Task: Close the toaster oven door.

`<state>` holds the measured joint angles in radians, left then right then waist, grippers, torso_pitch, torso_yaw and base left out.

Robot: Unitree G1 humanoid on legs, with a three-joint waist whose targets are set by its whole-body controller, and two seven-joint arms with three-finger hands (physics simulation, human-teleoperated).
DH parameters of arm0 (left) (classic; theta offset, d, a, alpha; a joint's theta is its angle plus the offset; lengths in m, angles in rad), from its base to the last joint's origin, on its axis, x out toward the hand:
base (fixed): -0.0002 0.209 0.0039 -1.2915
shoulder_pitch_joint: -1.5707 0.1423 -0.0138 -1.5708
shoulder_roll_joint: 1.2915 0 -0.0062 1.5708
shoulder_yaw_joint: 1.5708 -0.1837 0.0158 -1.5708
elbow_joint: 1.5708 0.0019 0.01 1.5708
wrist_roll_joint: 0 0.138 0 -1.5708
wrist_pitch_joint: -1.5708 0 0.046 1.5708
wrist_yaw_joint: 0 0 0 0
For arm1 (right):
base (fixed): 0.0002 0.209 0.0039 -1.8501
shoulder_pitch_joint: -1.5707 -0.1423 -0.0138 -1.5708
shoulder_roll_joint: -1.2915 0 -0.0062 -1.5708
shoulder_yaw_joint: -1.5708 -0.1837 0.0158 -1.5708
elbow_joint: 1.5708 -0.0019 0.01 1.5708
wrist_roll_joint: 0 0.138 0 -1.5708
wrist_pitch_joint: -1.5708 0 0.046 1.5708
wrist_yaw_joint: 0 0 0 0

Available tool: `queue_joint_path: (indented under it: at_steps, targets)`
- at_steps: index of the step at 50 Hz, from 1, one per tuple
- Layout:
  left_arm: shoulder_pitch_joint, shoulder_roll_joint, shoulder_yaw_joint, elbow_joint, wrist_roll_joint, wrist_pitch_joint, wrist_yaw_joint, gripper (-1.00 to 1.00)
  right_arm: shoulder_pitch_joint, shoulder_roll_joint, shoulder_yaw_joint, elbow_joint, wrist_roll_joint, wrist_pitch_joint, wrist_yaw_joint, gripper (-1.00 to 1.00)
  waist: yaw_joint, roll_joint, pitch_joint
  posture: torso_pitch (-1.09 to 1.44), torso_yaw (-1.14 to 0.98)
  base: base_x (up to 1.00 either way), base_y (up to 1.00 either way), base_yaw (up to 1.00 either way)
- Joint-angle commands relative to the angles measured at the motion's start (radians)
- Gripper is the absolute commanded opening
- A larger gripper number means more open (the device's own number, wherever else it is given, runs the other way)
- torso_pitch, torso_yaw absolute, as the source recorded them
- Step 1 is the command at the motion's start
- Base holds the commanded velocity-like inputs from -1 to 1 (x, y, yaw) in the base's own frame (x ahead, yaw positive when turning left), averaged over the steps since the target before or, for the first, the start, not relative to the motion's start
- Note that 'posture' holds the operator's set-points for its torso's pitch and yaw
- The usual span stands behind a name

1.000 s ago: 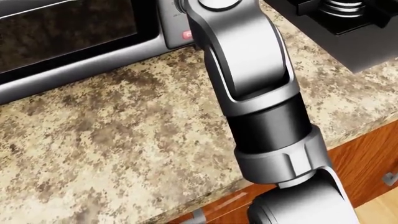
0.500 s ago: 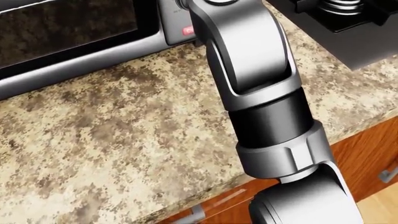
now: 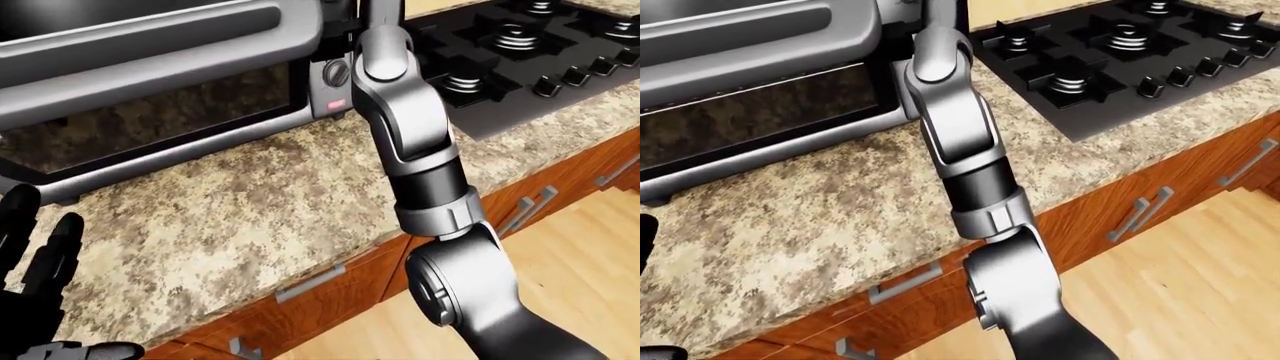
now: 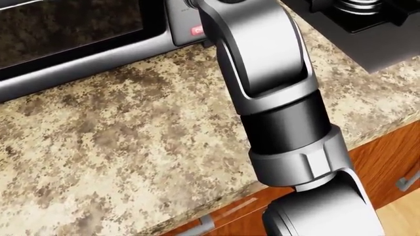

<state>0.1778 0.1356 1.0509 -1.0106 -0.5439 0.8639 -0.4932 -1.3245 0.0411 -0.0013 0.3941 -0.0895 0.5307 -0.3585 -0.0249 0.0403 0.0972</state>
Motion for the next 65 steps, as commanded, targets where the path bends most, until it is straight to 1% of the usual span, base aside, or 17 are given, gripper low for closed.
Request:
queue_joint_path:
  at_steps: [1, 7, 9, 11, 16, 22, 24, 26, 28, 30, 36, 42, 45, 46, 49, 58, 65]
  targets:
    - [-0.004, 0.017, -0.008, -0.012, 0.018, -0.035, -0.012, 1.0, -0.097, -0.003, 0.002, -0.089, 0.025, -0.09, 0.044, 1.0, 0.009, -0.001, -0.04, 0.0, 0.0, 0.0, 0.0, 0.0]
    - [-0.02, 0.025, -0.015, -0.036, 0.009, -0.01, -0.019, 1.0, -0.094, -0.006, 0.002, -0.092, 0.028, -0.09, 0.043, 1.0, 0.01, -0.004, -0.039, 0.0, 0.0, 0.0, 0.0, 0.0]
    - [-0.03, 0.045, -0.019, -0.037, -0.012, 0.0, 0.0, 1.0, -0.092, -0.005, 0.001, -0.093, 0.028, -0.09, 0.042, 1.0, 0.01, -0.005, -0.04, 0.0, 0.0, 0.0, 0.0, 0.0]
    - [-0.021, 0.062, -0.038, -0.037, -0.035, -0.014, 0.018, 1.0, -0.089, -0.005, 0.002, -0.091, 0.028, -0.093, 0.042, 1.0, 0.011, -0.005, -0.04, 0.0, 0.0, 0.0, 0.0, 0.0]
    - [-0.031, 0.134, -0.05, -0.037, -0.118, -0.01, 0.09, 1.0, -0.088, -0.009, 0.0, -0.092, 0.03, -0.094, 0.042, 1.0, 0.011, -0.004, -0.042, 0.0, 0.0, 0.0, 0.0, 0.0]
    - [-0.049, 0.204, -0.078, -0.037, -0.168, -0.005, 0.137, 1.0, -0.086, -0.007, 0.001, -0.095, 0.031, -0.093, 0.04, 1.0, 0.012, -0.002, -0.042, 0.0, 0.0, 0.0, 0.0, 0.0]
    - [-0.041, 0.216, -0.094, -0.037, -0.169, -0.017, 0.134, 1.0, -0.085, -0.007, 0.001, -0.097, 0.031, -0.092, 0.04, 1.0, 0.012, -0.001, -0.043, 0.0, 0.0, 0.0, 0.0, 0.0]
    - [-0.069, 0.231, -0.093, -0.037, -0.16, 0.008, 0.128, 1.0, -0.081, -0.007, 0.001, -0.097, 0.03, -0.093, 0.04, 1.0, 0.012, 0.0, -0.042, 0.0, 0.0, 0.0, 0.0, 0.0]
    - [-0.127, 0.26, -0.086, -0.036, -0.171, 0.063, 0.136, 1.0, -0.084, -0.004, 0.003, -0.102, 0.03, -0.088, 0.039, 1.0, 0.012, 0.001, -0.043, 0.0, 0.0, 0.0, 0.0, 0.0]
    - [-0.161, 0.281, -0.091, -0.031, -0.168, 0.081, 0.135, 1.0, -0.089, -0.004, 0.002, -0.096, 0.03, -0.092, 0.037, 1.0, 0.013, 0.003, -0.043, 0.0, 0.0, 0.0, 0.0, 0.0]
    - [-0.221, 0.327, -0.094, 0.006, -0.164, 0.105, 0.141, 1.0, -0.087, 0.002, 0.006, -0.101, 0.025, -0.089, 0.034, 1.0, 0.01, 0.007, -0.042, 0.0, 0.0, 0.0, 0.0, 0.0]
    - [-0.271, 0.38, -0.105, 0.034, -0.204, 0.13, 0.165, 1.0, -0.102, -0.003, 0.002, -0.088, 0.028, -0.091, 0.033, 1.0, 0.007, 0.01, -0.039, 0.0, 0.0, 0.0, 0.0, 0.0]
    - [-0.272, 0.388, -0.115, 0.033, -0.219, 0.121, 0.172, 1.0, -0.103, -0.004, 0.001, -0.094, 0.024, -0.085, 0.027, 1.0, 0.006, 0.01, -0.038, 0.0, 0.0, 0.0, 0.0, 0.0]
    - [-0.269, 0.385, -0.114, 0.032, -0.224, 0.121, 0.173, 1.0, -0.1, -0.013, 0.011, -0.088, -0.005, -0.093, 0.01, 1.0, 0.006, 0.01, -0.037, 0.0, 0.0, 0.0, 0.0, 0.0]
    - [-0.271, 0.394, -0.114, 0.034, -0.237, 0.12, 0.18, 1.0, -0.097, -0.007, 0.002, -0.088, 0.001, -0.092, 0.012, 1.0, 0.006, 0.01, -0.037, 0.0, 0.0, 0.0, 0.0, 0.0]
    - [-0.294, 0.426, -0.152, 0.072, -0.217, 0.1, 0.193, 1.0, -0.083, -0.02, 0.002, -0.059, -0.05, -0.102, -0.023, 1.0, 0.007, 0.011, -0.04, 0.0, 0.0, 0.0, 0.0, 0.0]
    - [-0.329, 0.465, -0.161, 0.109, -0.213, 0.099, 0.198, 1.0, -0.084, -0.021, -0.001, -0.053, -0.056, -0.104, -0.026, 1.0, 0.01, 0.011, -0.044, 0.0, 0.0, 0.0, 0.0, 0.0]
